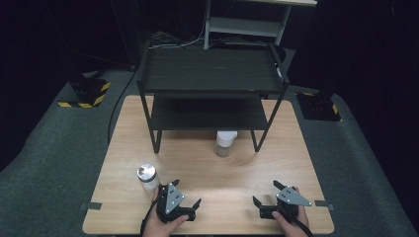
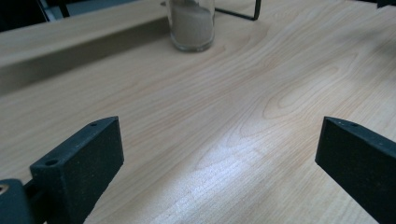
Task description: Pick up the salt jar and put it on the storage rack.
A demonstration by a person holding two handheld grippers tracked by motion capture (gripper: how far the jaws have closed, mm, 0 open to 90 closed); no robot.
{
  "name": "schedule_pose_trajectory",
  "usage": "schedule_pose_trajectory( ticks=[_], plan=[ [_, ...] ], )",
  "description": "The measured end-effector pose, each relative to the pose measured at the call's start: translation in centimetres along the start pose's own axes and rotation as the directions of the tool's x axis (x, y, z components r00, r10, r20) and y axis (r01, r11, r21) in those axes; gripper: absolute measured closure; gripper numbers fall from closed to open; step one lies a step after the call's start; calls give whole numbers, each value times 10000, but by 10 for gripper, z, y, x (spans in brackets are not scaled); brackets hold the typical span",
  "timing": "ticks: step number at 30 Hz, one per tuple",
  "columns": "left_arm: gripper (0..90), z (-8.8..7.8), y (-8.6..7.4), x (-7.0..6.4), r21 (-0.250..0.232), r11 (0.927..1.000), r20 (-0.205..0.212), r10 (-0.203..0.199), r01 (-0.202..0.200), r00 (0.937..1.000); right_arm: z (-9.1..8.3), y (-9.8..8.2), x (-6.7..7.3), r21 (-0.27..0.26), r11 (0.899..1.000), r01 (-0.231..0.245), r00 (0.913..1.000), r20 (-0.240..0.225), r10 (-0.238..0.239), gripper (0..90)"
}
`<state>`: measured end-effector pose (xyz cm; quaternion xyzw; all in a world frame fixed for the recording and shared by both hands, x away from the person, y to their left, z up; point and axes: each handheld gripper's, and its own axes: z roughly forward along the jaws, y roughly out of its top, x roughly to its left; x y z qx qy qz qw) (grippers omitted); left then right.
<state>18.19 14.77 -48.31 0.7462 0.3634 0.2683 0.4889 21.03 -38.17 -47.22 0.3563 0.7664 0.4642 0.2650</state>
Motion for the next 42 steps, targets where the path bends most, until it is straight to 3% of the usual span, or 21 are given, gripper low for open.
schedule_pose_trajectory(
  ticks=[12, 18, 24, 27, 35, 42],
  plan=[
    [8, -27, 3, 11, -895, 9959, -421, -193, 155, 9989, 1, -1, 0, -77, 10000, -1, 10000, -32, 1, 3],
    [5, -40, 4, 17, -1467, 9890, -664, -285, 185, 9974, 1, 0, 0, -69, 10000, -25, 10000, -31, 25, 3],
    [4, -47, 3, 24, -1649, 9858, -1061, -490, 310, 9931, 2, 0, 0, -90, 10000, -30, 10000, -45, 29, 3],
    [4, -51, 3, 27, -1700, 9852, -1342, -467, 234, 9899, 2, -1, -1, -96, 9999, -56, 10000, -59, 55, 3],
    [4, -60, -3, 38, -1998, 9780, -1895, -993, 606, 9769, 2, -1, -1, -118, 9999, -98, 10000, -16, 98, 3],
    [4, -60, -8, 44, -1830, 9803, -2279, -1160, 744, 9668, 2, -1, -1, -124, 9999, -107, 9999, 5, 107, 3]
  ],
)
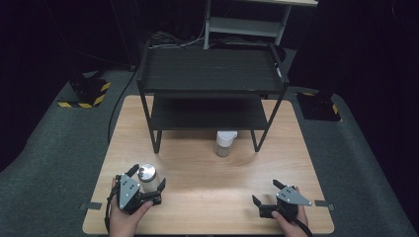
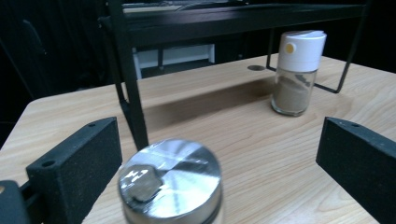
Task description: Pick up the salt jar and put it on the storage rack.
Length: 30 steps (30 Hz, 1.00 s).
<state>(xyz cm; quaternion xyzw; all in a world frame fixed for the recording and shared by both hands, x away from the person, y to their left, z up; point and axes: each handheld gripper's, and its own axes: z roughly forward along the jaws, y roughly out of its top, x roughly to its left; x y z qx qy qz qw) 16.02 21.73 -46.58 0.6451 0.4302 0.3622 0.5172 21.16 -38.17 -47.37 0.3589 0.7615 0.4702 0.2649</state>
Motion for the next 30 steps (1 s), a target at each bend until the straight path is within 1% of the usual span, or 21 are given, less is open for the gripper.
schedule_pose_trajectory(
  ticks=[2, 6, 8, 11, 12, 14, 19, 20, 24, 27, 30],
  plan=[
    [4, 1, -1, 0, 73, 10000, -97, -13, 14, 10000, 0, 0, 0, 3, 10000, 4, 10000, 9, -4, 3],
    [4, 3, -4, 1, 146, 9999, -126, -35, 37, 9999, 0, 0, 1, 12, 10000, 32, 10000, 13, -32, 3],
    [4, 4, -5, 3, 210, 9998, -146, 16, -13, 9999, 0, 0, 0, 11, 10000, 30, 10000, 5, -30, 3],
    [4, 6, -9, 5, 232, 9996, -189, -150, 154, 9997, 0, 0, 0, 2, 10000, 26, 10000, 7, -26, 3],
    [4, 7, -10, 6, 276, 9995, -233, -143, 149, 9996, 0, 0, 1, 5, 10000, 57, 10000, 20, -57, 3],
    [4, 8, -12, 7, 292, 9992, -240, -251, 258, 9994, 0, 0, 1, 15, 9999, 146, 9999, 49, -146, 3],
    [13, 13, -17, 11, 441, 9981, -168, -416, 423, 9990, -1, 0, -1, 28, 10000, 29, 9999, 117, -29, 3],
    [20, 14, -18, 12, 438, 9976, -153, -528, 534, 9985, -2, -1, -2, 12, 10000, 7, 9999, 132, -8, 3],
    [74, 15, -20, 13, 454, 9975, -191, -530, 538, 9984, -2, -1, -3, 10, 10000, -32, 9998, 174, 32, 2],
    [154, 14, -22, 15, 370, 9978, -191, -537, 544, 9984, -2, -1, -4, 11, 10000, -46, 9998, 170, 46, 3],
    [208, 13, -23, 17, 365, 9977, -150, -563, 568, 9983, -3, -1, -4, 10, 10000, -42, 9998, 173, 41, 3]
  ],
)
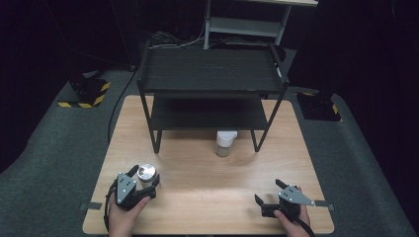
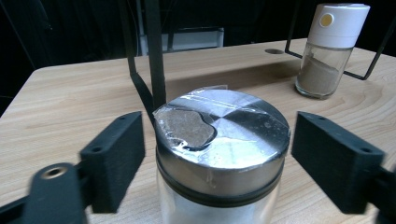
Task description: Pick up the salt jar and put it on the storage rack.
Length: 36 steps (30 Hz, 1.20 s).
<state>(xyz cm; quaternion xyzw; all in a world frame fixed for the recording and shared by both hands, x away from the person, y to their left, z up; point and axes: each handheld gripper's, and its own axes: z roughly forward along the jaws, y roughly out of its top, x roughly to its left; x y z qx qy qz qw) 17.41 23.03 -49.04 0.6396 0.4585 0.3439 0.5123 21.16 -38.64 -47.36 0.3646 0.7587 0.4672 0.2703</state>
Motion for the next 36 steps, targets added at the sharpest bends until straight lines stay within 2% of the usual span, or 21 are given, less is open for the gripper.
schedule_pose_trajectory(
  ticks=[6, 8, 12, 14, 25, 36],
  plan=[
    [286, 1, -3, 1, 36, 10000, 39, 3, -3, 10000, 0, 1, -1, 33, 10000, -78, 10000, 16, 78, 3],
    [314, 1, -4, 1, -16, 9999, 27, -166, 166, 9999, 0, 1, 0, 37, 10000, -70, 10000, 38, 70, 3],
    [323, 0, -3, 1, -4, 9997, 8, -242, 242, 9997, 0, 1, 0, 68, 10000, -21, 10000, 30, 21, 3],
    [330, 0, -4, 2, -76, 9990, 24, -444, 444, 9990, 0, 1, -1, 60, 10000, -46, 10000, 47, 46, 3],
    [339, -1, -1, -1, 2, 9998, 0, -210, 210, 9998, -1, 0, -2, 15, 10000, -26, 10000, 77, 26, 3],
    [347, -2, 1, -2, -4, 9997, 93, -233, 233, 9997, 0, 0, -2, 36, 10000, 60, 9999, 95, -61, 3]
  ],
)
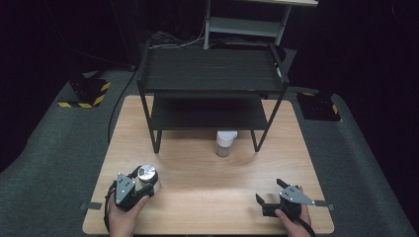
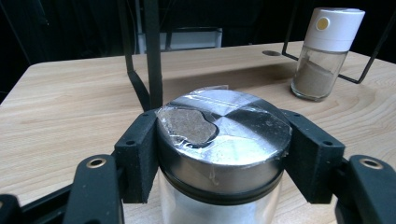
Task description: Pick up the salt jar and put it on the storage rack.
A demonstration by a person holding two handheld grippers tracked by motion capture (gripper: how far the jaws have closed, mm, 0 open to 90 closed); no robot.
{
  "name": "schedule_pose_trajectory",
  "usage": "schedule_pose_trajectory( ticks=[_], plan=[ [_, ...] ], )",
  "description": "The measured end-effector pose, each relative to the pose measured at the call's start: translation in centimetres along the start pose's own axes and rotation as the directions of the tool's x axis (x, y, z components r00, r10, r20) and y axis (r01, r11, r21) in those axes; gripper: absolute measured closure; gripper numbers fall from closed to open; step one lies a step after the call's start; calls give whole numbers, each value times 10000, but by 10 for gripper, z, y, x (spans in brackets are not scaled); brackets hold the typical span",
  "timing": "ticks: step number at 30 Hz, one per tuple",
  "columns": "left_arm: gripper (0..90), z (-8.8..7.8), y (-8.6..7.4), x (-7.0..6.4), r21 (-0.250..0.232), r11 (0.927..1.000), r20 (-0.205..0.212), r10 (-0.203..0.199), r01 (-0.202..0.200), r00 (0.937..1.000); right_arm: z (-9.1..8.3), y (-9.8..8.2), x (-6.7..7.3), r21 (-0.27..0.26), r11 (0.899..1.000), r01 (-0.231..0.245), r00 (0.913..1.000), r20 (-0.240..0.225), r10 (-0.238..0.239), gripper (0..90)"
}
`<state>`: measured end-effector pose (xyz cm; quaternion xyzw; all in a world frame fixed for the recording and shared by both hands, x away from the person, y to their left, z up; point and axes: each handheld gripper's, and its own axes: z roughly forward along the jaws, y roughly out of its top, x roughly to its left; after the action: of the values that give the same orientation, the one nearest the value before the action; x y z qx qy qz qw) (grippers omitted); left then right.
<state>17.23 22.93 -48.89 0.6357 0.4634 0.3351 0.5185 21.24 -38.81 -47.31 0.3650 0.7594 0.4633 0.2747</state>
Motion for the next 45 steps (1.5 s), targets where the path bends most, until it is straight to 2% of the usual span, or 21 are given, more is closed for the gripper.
schedule_pose_trajectory(
  ticks=[4, 14, 28, 38, 42, 45],
  plan=[
    [347, 0, 1, -2, -57, 10000, 96, -39, 40, 9999, 0, 0, -1, -17, 10000, -22, 10000, 7, 22, 3],
    [347, 2, 6, -11, -146, 9996, 451, 233, -227, 9987, 0, 0, -1, -23, 10000, 0, 10000, 15, 0, 3],
    [347, 6, 13, -26, -284, 9993, 890, 281, -257, 9956, 0, 0, -2, 2, 10000, 17, 10000, -35, -17, 3],
    [347, 8, 31, -39, -538, 9976, 1118, 485, -427, 9925, 0, 0, -1, -17, 10000, -21, 10000, 2, 21, 3],
    [347, 9, 40, -42, -782, 9963, 1248, 464, -368, 9911, 0, 0, -2, 1, 10000, -17, 10000, -7, 17, 3],
    [347, 12, 48, -47, -831, 9951, 1276, 634, -530, 9898, 0, 0, -2, -21, 10000, -10, 10000, -19, 10, 3]
  ],
)
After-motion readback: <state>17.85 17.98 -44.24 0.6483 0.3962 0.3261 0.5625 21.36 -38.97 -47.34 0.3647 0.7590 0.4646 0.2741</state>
